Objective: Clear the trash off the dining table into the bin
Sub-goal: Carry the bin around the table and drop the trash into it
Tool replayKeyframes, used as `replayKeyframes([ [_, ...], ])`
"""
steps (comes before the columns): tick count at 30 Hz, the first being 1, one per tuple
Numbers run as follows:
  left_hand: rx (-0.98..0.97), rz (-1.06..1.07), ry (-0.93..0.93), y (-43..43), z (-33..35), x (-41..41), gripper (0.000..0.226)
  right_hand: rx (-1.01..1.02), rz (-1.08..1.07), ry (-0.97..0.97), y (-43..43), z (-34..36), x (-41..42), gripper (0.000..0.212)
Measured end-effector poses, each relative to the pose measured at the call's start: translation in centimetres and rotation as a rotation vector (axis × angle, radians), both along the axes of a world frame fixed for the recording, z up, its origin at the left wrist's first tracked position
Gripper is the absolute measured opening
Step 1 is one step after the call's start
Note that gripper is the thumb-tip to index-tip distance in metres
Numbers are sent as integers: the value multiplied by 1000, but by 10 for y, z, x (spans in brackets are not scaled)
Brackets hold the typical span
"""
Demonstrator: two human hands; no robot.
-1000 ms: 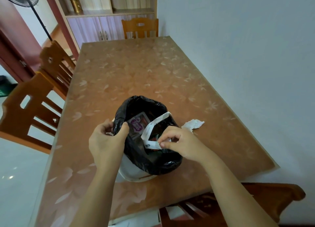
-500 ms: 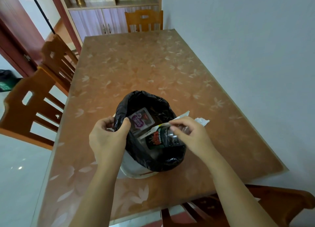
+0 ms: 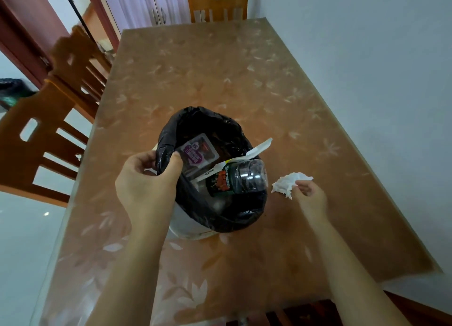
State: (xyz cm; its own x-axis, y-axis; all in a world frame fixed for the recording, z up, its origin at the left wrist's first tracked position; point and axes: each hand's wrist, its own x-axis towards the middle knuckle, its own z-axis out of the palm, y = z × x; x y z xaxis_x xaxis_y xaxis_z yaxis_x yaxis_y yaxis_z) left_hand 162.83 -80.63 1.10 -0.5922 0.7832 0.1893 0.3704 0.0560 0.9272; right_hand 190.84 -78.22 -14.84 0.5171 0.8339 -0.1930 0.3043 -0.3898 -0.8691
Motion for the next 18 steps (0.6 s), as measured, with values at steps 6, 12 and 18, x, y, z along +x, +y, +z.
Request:
replayKeyframes([
  [6, 9, 16, 17, 10, 2, 4, 23, -140, 63, -227, 26, -31, 9, 34],
  [12, -10, 10, 18, 10, 4, 6, 23, -200, 224, -376, 35, -44, 7, 34],
  [18, -11, 20, 6, 9, 4, 8, 9, -221, 214, -344, 27, -52, 5, 20],
])
